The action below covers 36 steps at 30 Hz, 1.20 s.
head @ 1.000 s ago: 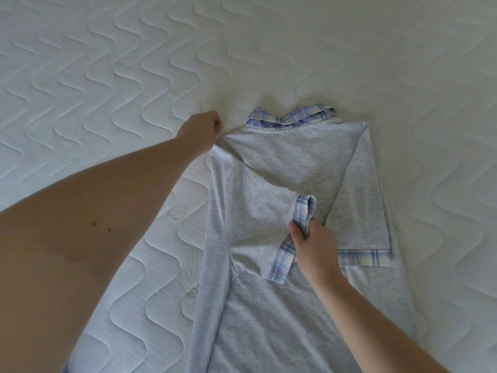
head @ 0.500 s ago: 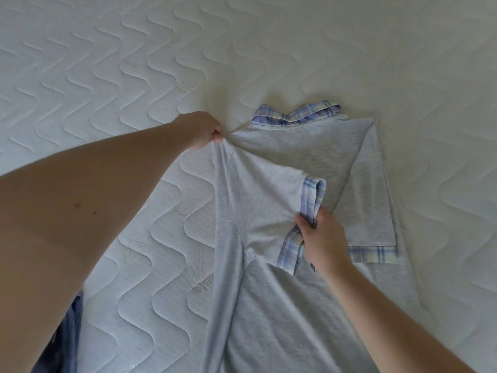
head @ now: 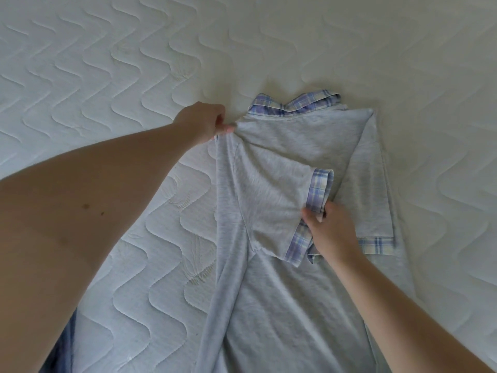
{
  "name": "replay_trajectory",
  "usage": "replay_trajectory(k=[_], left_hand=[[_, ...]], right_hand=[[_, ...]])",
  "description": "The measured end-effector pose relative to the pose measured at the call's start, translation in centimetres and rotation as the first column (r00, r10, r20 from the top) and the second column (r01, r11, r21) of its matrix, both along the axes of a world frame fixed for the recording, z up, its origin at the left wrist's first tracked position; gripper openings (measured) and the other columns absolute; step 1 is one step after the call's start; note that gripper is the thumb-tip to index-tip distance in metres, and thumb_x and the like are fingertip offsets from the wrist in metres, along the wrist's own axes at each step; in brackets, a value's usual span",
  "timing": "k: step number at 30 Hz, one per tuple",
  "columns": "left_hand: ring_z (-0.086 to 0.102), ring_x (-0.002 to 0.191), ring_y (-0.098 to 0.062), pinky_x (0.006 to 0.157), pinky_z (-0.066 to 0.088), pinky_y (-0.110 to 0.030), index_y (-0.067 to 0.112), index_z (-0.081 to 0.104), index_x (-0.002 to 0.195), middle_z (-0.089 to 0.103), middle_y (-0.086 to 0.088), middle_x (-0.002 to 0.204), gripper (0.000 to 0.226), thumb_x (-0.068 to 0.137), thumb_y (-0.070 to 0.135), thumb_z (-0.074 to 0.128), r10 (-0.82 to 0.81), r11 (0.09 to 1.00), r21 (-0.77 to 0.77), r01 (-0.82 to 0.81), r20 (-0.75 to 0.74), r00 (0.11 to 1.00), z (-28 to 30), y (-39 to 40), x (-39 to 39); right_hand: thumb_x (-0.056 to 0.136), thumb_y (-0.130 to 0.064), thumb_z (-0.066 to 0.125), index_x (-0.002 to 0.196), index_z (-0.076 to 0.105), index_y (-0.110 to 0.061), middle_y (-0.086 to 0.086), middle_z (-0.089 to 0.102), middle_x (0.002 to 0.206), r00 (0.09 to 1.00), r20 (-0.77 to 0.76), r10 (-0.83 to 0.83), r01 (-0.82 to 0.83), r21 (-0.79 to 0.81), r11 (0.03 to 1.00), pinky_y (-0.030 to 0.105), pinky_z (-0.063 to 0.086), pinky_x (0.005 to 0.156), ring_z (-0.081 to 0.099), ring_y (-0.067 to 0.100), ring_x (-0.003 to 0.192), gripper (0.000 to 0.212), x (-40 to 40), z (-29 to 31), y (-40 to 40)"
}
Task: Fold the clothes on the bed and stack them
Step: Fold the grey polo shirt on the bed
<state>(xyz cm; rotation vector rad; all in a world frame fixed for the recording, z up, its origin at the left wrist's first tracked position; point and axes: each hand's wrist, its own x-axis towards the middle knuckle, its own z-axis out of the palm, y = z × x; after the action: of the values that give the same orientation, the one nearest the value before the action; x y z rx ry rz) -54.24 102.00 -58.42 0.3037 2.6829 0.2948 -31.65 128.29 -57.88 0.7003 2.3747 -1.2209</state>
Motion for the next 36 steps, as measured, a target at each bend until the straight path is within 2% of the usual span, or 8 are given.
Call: replay_trajectory(k=[3, 5, 14, 20, 23, 27, 31, 36], left_hand=[[0.062, 0.074, -0.014, 0.061, 0.041, -0.026, 0.026, 0.063, 0.096, 0.062, 0.007, 0.085, 0.032, 0.084, 0.055, 0.067, 0.006, 0.989, 0.144, -0.038, 0.221, 0.975, 0.4, -0.2, -0.1], [0.061, 0.078, -0.011, 0.064, 0.04, -0.024, 0.026, 0.066, 0.11, 0.064, 0.006, 0.093, 0.036, 0.084, 0.051, 0.069, -0.052, 0.995, 0.092, 0.028, 0.279, 0.959, 1.0, -0.6, -0.4], [0.056, 0.089, -0.023, 0.074, 0.04, -0.031, 0.016, 0.06, 0.096, 0.061, -0.006, 0.094, 0.031, 0.084, 0.043, 0.071, 0.064, 0.996, -0.057, -0.063, 0.008, 0.998, 0.4, 1.4, 0.8], [0.051, 0.084, -0.021, 0.071, 0.04, -0.03, 0.007, 0.043, 0.118, 0.05, -0.006, 0.105, 0.049, 0.088, 0.036, 0.069, 0.397, 0.901, 0.25, -0.356, -0.143, 0.906, 0.0, 1.6, 6.4], [0.06, 0.078, -0.021, 0.066, 0.045, -0.032, 0.011, 0.049, 0.108, 0.063, -0.004, 0.092, 0.035, 0.093, 0.041, 0.06, 0.514, 0.832, 0.287, -0.475, -0.074, 0.855, -0.1, 1.1, 10.8], [0.067, 0.07, -0.018, 0.067, 0.055, -0.033, 0.013, 0.061, 0.091, 0.069, -0.002, 0.078, 0.032, 0.098, 0.041, 0.047, 0.567, 0.762, 0.273, -0.587, 0.157, 0.809, -0.5, 0.4, 18.1], [0.067, 0.057, -0.017, 0.054, 0.05, -0.024, 0.013, 0.064, 0.075, 0.069, 0.0, 0.062, 0.037, 0.1, 0.029, 0.042, 0.552, 0.661, 0.313, -0.682, 0.412, 0.725, -0.5, -0.2, 26.4], [0.07, 0.075, -0.023, 0.076, 0.057, -0.036, 0.02, 0.069, 0.082, 0.073, -0.001, 0.077, 0.051, 0.099, 0.054, 0.036, 0.542, 0.614, 0.225, -0.756, 0.577, 0.611, -0.8, -1.4, 36.3]], right_hand=[[0.089, -0.034, 0.067, 0.094, 0.056, -0.022, -0.006, 0.06, 0.086, 0.998, 0.059, -0.012, 0.015, -0.043, 0.999, 0.034, 0.056, 0.066, 0.061, 0.013, 0.074, 0.017, 0.6, 0.2, -0.2], [0.092, -0.028, 0.065, 0.086, 0.056, -0.02, -0.003, 0.058, 0.072, 1.0, -0.003, 0.009, -0.009, 0.005, 1.0, 0.013, 0.045, 0.047, 0.057, 0.003, 0.053, 0.013, 0.6, 0.5, 0.3], [0.093, -0.023, 0.062, 0.106, 0.057, -0.009, 0.0, 0.057, 0.078, 0.992, -0.101, 0.07, -0.045, 0.234, 0.971, 0.023, 0.035, 0.056, 0.051, 0.014, 0.065, 0.02, 0.6, 1.2, 1.7], [0.092, -0.027, 0.061, 0.096, 0.049, -0.018, -0.007, 0.053, 0.076, 0.947, -0.322, 0.012, 0.066, 0.228, 0.971, 0.018, 0.035, 0.057, 0.048, 0.003, 0.06, 0.016, 3.4, 2.7, -0.7], [0.094, -0.031, 0.056, 0.084, 0.055, -0.021, -0.015, 0.058, 0.068, 0.982, -0.176, 0.066, -0.056, 0.063, 0.996, 0.008, 0.04, 0.058, 0.055, -0.003, 0.062, 0.015, 6.1, 2.2, -4.0], [0.092, -0.031, 0.056, 0.091, 0.061, -0.018, -0.004, 0.069, 0.082, 0.989, 0.134, 0.068, -0.043, -0.176, 0.983, 0.03, 0.051, 0.077, 0.067, 0.015, 0.082, 0.015, 8.7, 0.9, -8.3], [0.089, -0.023, 0.055, 0.096, 0.06, 0.001, 0.019, 0.069, 0.093, 0.962, 0.253, -0.101, 0.196, -0.387, 0.901, 0.048, 0.054, 0.088, 0.066, 0.035, 0.096, 0.025, 9.2, 0.7, -10.5], [0.097, -0.035, 0.051, 0.114, 0.052, -0.017, 0.01, 0.063, 0.118, 0.865, 0.486, -0.124, 0.422, -0.573, 0.703, 0.043, 0.05, 0.099, 0.064, 0.025, 0.107, 0.025, 10.7, 0.7, -12.5]])
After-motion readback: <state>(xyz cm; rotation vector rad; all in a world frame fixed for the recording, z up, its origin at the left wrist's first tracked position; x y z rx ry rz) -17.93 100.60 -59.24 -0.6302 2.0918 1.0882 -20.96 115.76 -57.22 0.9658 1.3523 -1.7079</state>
